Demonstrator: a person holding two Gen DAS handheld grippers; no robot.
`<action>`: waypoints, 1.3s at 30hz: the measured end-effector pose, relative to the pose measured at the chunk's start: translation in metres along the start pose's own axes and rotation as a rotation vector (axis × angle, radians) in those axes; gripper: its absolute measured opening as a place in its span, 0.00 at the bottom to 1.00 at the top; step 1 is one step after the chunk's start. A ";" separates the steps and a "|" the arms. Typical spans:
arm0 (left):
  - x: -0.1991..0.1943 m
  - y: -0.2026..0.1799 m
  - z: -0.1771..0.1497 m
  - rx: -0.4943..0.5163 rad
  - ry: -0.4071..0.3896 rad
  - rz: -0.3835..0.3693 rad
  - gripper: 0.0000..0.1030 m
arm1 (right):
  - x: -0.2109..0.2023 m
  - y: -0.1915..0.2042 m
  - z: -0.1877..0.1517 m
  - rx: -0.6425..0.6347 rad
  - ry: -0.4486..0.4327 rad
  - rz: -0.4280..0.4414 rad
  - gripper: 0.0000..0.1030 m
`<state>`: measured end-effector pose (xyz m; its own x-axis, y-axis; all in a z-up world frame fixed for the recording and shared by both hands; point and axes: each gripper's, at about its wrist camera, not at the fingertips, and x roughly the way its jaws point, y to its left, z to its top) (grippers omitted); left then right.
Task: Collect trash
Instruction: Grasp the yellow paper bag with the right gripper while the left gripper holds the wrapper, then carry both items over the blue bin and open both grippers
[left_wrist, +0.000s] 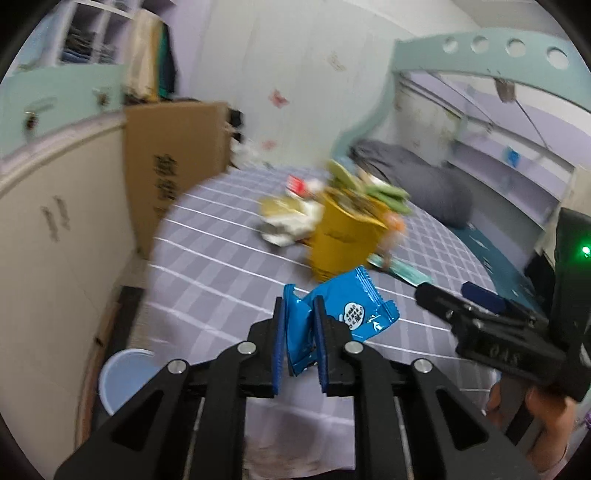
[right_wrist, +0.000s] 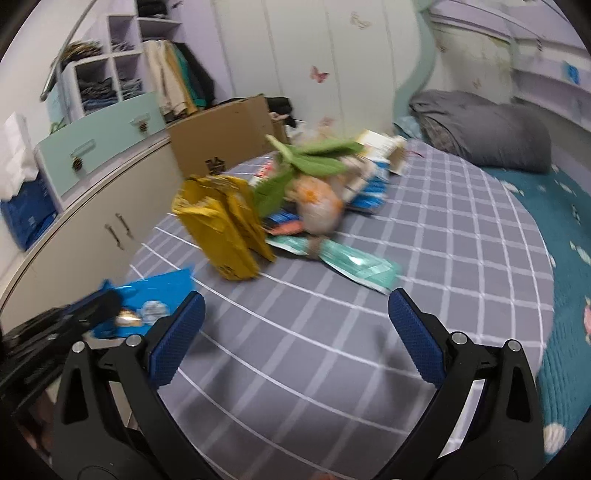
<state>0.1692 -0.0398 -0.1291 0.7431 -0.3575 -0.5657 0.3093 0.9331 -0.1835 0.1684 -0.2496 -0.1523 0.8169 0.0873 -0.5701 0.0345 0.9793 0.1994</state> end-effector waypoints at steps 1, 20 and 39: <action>-0.008 0.011 0.002 -0.019 -0.021 0.034 0.13 | 0.003 0.008 0.006 -0.020 -0.007 0.008 0.94; -0.048 0.136 0.000 -0.182 -0.091 0.278 0.13 | 0.034 0.067 0.047 -0.130 -0.067 -0.020 0.34; 0.002 0.295 -0.067 -0.339 0.143 0.538 0.14 | 0.144 0.315 -0.038 -0.417 0.136 0.355 0.34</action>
<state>0.2221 0.2370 -0.2383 0.6485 0.1497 -0.7463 -0.3057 0.9492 -0.0752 0.2747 0.0789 -0.2020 0.6542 0.4204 -0.6287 -0.4819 0.8724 0.0819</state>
